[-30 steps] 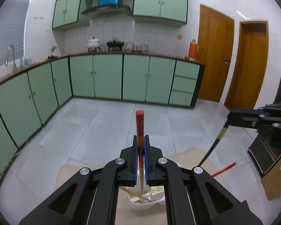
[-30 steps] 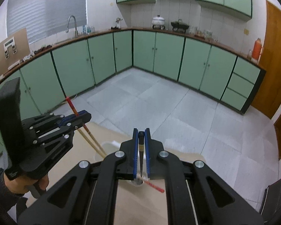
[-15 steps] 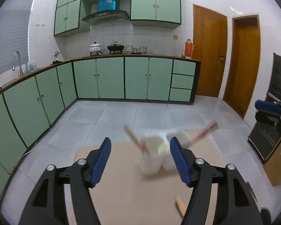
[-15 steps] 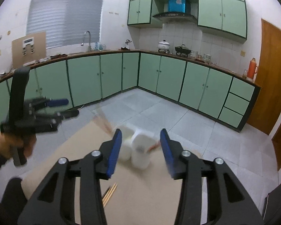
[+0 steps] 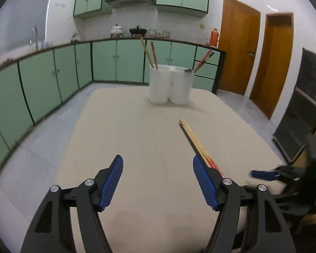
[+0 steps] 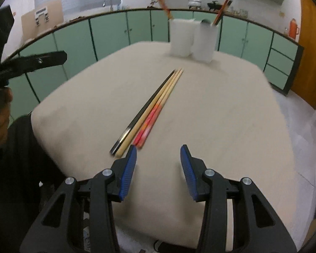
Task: Organize utensils
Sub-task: 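Move both open tools back toward the loose chopsticks on the table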
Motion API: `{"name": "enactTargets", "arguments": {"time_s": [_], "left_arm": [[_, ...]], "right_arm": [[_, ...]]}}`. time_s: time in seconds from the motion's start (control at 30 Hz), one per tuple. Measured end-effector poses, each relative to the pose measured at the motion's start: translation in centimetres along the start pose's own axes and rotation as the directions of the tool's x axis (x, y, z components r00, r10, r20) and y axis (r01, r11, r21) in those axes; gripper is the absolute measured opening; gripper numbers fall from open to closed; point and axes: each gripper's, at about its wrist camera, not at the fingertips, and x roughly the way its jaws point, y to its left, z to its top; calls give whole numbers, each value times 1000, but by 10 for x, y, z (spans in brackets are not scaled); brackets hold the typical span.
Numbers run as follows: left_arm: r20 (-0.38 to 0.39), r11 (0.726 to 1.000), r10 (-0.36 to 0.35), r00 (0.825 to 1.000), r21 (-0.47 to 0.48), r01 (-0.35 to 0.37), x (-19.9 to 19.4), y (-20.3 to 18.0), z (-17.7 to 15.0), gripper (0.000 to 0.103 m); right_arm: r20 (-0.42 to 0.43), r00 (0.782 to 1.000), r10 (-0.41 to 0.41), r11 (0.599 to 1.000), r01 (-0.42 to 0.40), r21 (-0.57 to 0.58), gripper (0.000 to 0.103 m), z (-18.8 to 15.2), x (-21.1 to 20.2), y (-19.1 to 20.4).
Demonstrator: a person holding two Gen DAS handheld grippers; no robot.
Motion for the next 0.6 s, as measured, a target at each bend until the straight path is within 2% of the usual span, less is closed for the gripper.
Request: {"name": "enactTargets", "arguments": {"time_s": [0.2,0.3,0.37,0.43,0.53,0.6], "left_arm": [[-53,999,-25,998,24,26,2,-17,-29,68],[-74,999,-35,997,23,36,6,-19,-35,68],[-96,997,-42,994,56,47,11,-28,-40,68],[-115,995,-48,992,84,58,15,-35,-48,68],[-147,987,-47,988,143,68,23,-50,-58,68],[-158,986,-53,986,148,77,26,-53,-60,68]], "right_arm": [[2,1000,-1,1000,1,-10,41,0,13,-1],[8,1000,-26,1000,26,16,41,2,14,-12],[9,999,-36,998,36,56,41,4,14,-26],[8,1000,-5,998,4,67,42,3,12,-30],[7,1000,30,999,-30,15,43,0,13,-22],[13,999,40,999,-40,-12,43,2,15,-18]]}}
